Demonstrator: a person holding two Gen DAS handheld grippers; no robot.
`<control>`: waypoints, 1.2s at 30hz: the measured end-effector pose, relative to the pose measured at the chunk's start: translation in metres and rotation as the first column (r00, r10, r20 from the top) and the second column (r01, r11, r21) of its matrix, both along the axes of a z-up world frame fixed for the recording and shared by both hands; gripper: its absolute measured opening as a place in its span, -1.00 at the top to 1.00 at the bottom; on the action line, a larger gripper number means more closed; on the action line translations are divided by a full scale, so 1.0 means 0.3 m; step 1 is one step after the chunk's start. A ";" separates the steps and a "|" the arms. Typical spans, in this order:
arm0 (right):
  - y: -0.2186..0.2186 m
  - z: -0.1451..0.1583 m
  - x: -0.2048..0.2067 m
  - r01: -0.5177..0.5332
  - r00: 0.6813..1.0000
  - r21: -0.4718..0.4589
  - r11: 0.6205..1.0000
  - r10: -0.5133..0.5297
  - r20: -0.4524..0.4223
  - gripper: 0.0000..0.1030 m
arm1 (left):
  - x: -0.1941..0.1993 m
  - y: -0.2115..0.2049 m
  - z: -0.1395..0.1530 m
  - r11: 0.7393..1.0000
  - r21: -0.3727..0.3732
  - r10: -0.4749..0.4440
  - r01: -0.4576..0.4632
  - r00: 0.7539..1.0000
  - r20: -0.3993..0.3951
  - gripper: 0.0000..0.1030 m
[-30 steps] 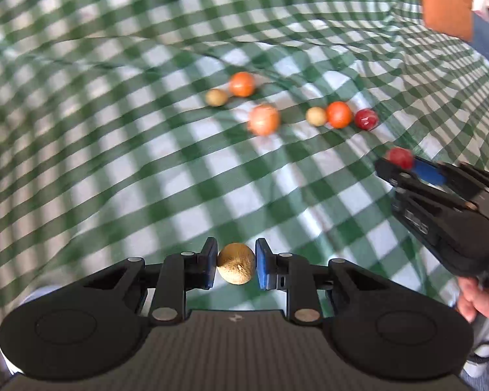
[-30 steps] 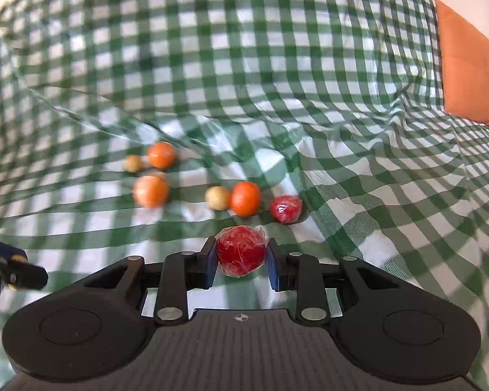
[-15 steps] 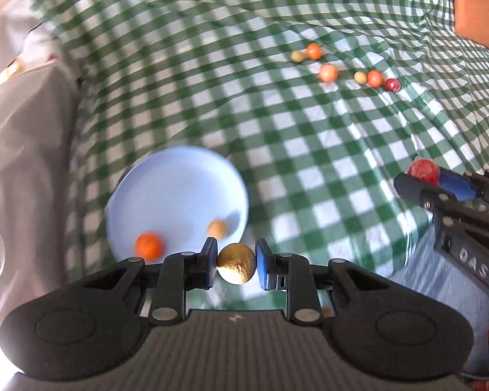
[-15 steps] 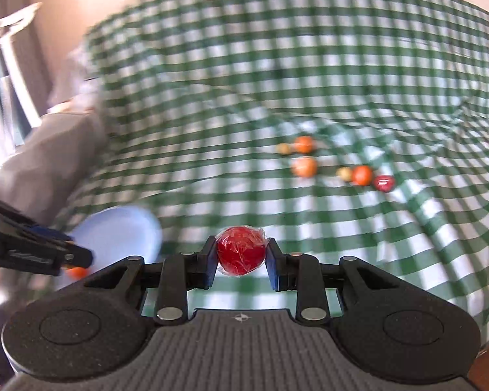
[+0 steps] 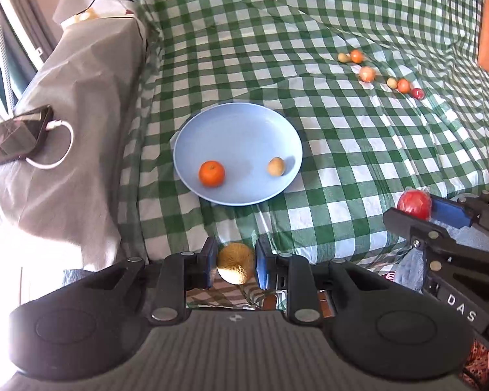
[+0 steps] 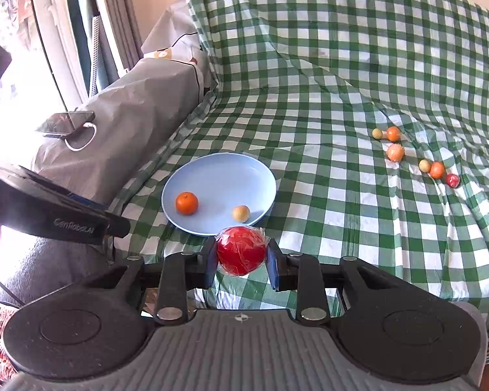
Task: Organize fruits
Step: 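Carry both fruits over the blue plate and open both tools to drop them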
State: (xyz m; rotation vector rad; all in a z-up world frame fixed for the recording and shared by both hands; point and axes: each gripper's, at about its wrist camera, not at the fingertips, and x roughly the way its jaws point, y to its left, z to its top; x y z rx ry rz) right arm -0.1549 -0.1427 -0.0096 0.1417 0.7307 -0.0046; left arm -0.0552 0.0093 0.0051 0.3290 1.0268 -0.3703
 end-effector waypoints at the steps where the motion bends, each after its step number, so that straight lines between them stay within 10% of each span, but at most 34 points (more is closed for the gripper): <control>1: 0.009 0.003 -0.001 -0.002 1.000 -0.010 1.000 0.002 0.001 0.38 | -0.002 0.007 0.001 1.000 -0.006 0.002 -0.002 1.000 0.001 0.47; 36: 0.017 -0.068 0.146 -0.026 0.997 -0.062 0.998 0.022 -0.072 0.38 | 0.199 -0.028 -0.055 0.999 -0.024 0.025 -0.026 0.999 -0.036 0.47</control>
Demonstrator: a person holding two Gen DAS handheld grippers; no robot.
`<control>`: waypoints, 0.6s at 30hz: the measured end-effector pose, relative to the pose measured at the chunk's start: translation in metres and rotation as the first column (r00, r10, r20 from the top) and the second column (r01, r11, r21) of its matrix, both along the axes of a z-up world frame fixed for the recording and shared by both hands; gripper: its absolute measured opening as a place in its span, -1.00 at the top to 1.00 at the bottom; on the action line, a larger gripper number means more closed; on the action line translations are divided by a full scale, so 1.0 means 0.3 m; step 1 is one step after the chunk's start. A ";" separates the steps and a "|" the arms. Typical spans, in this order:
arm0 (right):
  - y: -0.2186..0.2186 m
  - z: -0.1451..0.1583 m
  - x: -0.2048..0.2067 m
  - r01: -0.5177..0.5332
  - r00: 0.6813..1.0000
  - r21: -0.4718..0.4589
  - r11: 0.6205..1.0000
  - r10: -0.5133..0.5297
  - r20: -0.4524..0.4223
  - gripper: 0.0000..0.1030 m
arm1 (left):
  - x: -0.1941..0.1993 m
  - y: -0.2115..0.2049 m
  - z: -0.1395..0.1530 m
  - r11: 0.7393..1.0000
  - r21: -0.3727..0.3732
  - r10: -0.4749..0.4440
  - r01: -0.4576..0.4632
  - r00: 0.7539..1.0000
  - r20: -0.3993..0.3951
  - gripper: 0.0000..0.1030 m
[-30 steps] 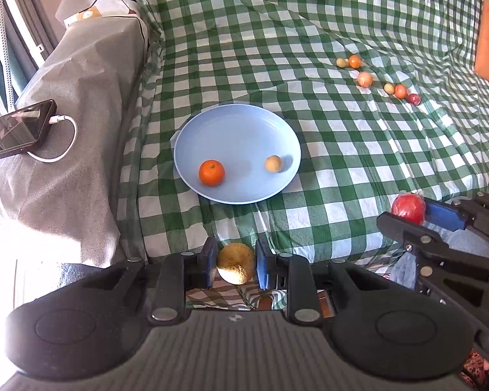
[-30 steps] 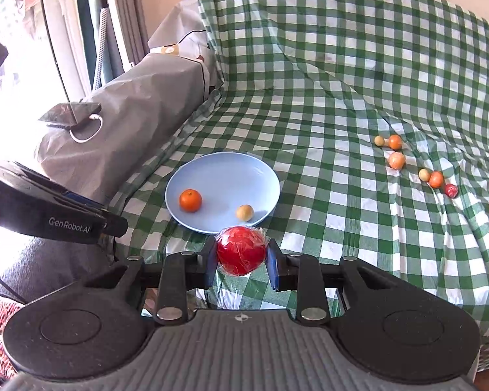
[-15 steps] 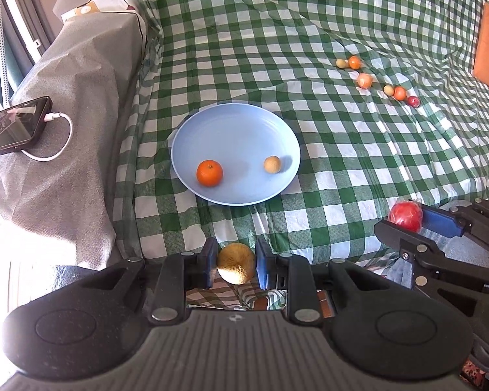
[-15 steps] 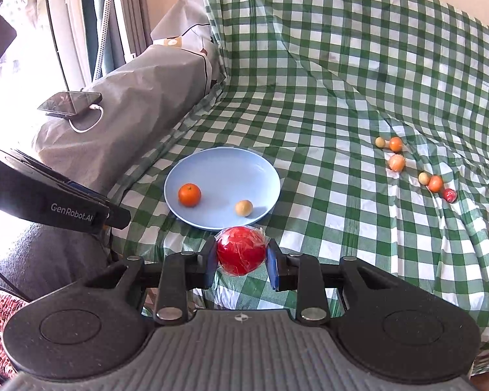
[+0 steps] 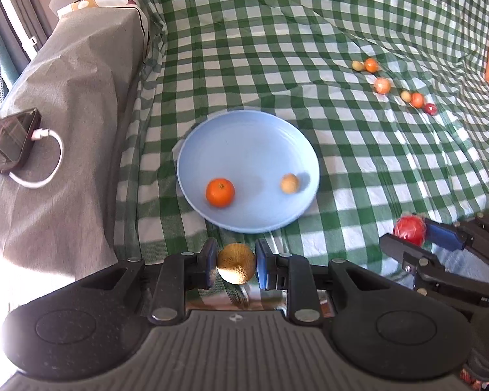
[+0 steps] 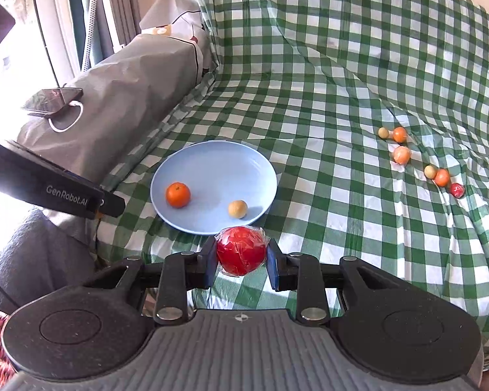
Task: Organize fruits
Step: 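Carry both fruits over the blue plate and open both tools to drop them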
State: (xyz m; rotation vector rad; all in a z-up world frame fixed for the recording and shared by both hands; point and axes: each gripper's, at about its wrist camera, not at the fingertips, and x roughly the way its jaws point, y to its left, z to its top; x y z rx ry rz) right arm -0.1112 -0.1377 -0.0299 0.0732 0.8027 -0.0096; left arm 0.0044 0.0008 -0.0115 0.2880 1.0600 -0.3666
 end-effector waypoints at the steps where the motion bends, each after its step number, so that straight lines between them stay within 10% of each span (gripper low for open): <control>1: -0.004 -0.007 0.016 -0.001 1.000 0.000 1.000 0.001 -0.003 0.39 | 0.023 -0.004 -0.004 1.000 0.002 0.002 -0.002 1.000 0.002 0.47; 18: -0.029 -0.138 0.361 -0.022 0.999 -0.034 0.999 0.021 -0.049 0.38 | 0.378 -0.117 -0.147 0.999 0.043 0.013 -0.012 1.000 -0.018 0.47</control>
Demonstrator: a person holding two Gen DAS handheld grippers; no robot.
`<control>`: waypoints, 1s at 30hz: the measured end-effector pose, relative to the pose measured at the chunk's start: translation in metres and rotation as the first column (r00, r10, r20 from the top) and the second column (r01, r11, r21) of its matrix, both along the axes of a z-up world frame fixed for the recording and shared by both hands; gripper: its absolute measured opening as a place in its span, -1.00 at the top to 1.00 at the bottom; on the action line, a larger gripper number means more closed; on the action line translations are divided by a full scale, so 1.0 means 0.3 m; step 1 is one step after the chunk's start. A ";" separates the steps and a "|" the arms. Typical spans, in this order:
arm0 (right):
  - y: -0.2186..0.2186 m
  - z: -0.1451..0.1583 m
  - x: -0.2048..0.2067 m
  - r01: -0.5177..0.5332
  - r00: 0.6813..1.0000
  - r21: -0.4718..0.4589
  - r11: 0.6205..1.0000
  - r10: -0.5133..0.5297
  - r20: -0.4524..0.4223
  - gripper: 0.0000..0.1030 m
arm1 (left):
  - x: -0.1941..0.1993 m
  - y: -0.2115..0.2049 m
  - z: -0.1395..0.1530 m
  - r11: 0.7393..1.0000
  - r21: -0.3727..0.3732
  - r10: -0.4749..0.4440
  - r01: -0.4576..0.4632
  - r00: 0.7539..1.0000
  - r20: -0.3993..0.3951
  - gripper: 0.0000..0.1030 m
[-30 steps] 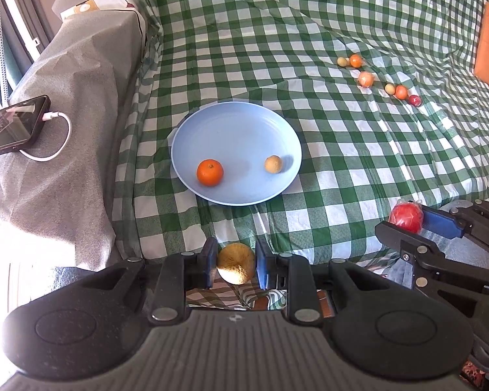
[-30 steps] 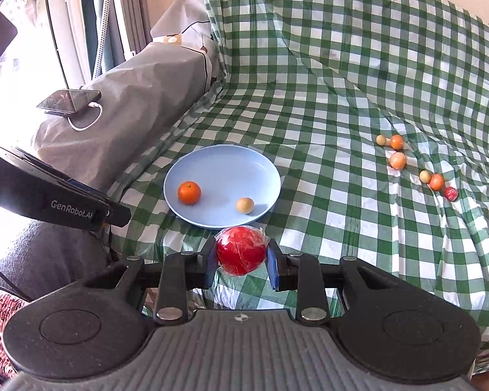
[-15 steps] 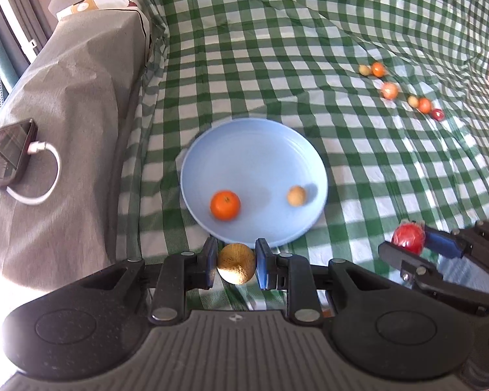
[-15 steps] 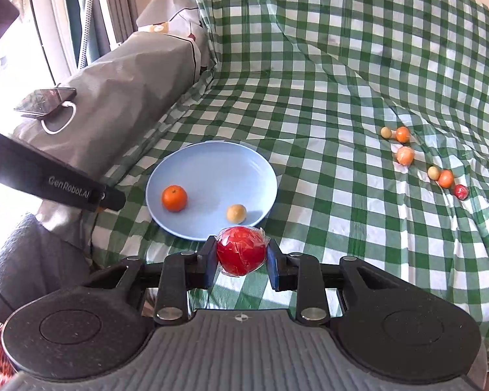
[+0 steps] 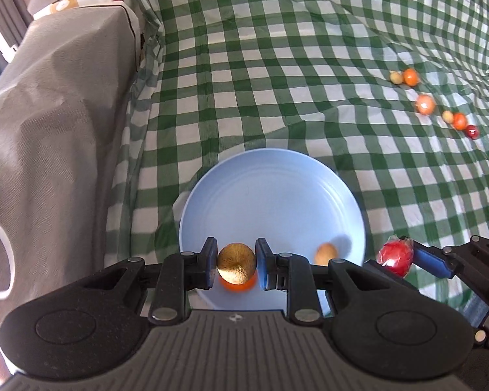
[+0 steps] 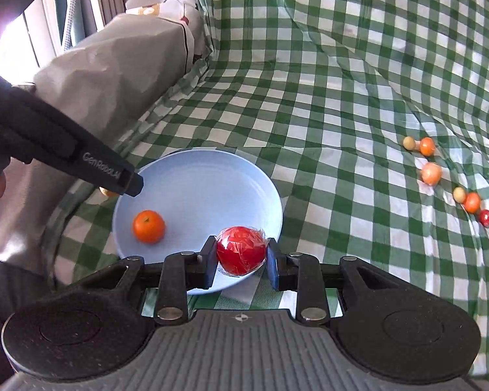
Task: Organize fruits
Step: 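Carry both fruits over the blue plate and open both tools to drop them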
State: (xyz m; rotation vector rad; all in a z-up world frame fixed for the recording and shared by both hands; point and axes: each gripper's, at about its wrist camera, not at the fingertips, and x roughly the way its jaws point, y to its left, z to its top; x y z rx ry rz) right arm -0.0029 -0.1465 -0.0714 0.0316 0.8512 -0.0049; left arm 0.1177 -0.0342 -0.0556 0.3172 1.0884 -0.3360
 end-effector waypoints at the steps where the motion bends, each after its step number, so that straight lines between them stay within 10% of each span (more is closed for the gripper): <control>1: 0.001 -0.012 0.020 -0.002 1.000 -0.004 1.000 0.002 -0.004 0.38 | 0.018 -0.008 -0.015 1.000 0.004 -0.001 0.001 1.000 -0.004 0.47; 12: 0.012 -0.125 0.164 -0.050 0.997 -0.032 0.998 0.048 -0.066 0.38 | 0.146 -0.058 -0.165 0.999 0.042 -0.014 0.015 1.000 -0.027 0.43; 13: 0.015 -0.133 0.171 -0.056 0.996 -0.037 0.998 0.054 -0.068 0.38 | 0.155 -0.056 -0.168 0.999 0.036 -0.014 0.015 0.999 -0.033 0.32; 15: 0.022 -0.139 0.190 -0.078 0.994 -0.036 0.996 0.075 -0.075 0.37 | 0.155 -0.052 -0.154 1.000 0.025 -0.011 0.011 1.000 -0.019 -0.63; 17: 0.020 -0.122 0.194 -0.068 0.996 -0.033 0.997 0.065 -0.066 0.08 | 0.128 -0.040 -0.113 1.000 0.027 0.005 -0.006 0.999 0.045 -0.99; 21: 0.015 -0.055 0.142 -0.046 0.999 -0.050 0.998 0.045 -0.023 -0.69 | 0.069 -0.021 -0.046 0.998 0.056 -0.005 0.003 0.999 0.035 -0.99; 30: -0.003 0.058 -0.109 0.036 0.996 0.087 0.996 -0.028 -0.087 -0.86 | -0.182 0.102 0.069 0.997 0.021 0.070 -0.069 0.997 -0.028 -0.99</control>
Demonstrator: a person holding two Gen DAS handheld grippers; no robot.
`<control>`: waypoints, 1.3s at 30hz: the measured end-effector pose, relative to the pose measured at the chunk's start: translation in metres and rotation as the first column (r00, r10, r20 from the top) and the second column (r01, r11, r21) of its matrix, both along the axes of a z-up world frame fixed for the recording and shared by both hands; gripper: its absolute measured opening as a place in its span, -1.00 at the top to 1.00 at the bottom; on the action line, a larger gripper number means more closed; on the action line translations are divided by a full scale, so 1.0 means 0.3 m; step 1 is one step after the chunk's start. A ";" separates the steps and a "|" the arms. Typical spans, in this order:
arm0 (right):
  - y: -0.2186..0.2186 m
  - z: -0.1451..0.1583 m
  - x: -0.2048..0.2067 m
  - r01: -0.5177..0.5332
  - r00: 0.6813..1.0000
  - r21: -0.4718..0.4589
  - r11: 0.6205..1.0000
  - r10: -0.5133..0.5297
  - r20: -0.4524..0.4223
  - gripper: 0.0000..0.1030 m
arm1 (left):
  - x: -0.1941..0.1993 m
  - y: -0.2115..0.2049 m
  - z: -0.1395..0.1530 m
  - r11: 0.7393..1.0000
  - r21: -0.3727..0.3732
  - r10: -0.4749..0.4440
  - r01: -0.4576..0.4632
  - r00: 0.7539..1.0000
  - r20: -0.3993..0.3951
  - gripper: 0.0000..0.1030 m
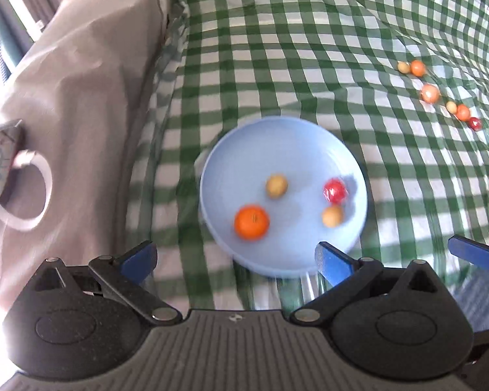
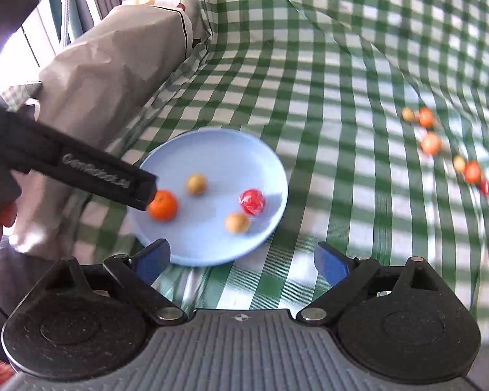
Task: Organize fruits
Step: 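Carry both fruits over the blue plate and open both tools to drop them, then move both open tools back toward the remaining fruits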
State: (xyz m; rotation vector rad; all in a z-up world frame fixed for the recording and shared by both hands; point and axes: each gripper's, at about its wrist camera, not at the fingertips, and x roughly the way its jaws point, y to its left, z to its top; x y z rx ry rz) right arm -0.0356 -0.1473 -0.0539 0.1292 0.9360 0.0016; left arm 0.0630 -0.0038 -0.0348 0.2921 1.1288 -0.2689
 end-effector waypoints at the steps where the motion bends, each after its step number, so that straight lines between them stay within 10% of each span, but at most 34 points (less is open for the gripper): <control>1: -0.001 0.013 -0.028 0.008 1.000 0.011 1.000 -0.008 0.001 -0.86 | -0.030 0.012 0.011 1.000 0.002 0.003 -0.003 1.000 0.005 -0.99; 17: 0.072 0.151 -0.311 0.019 0.989 -0.023 1.000 -0.015 0.145 -0.92 | -0.334 0.107 0.130 0.999 -0.009 0.037 -0.037 0.994 0.100 -0.99; 39: 0.074 0.145 -0.312 0.036 0.988 -0.007 0.999 -0.035 0.147 -0.93 | -0.328 0.089 0.126 0.999 0.027 0.018 -0.021 0.994 0.106 -0.99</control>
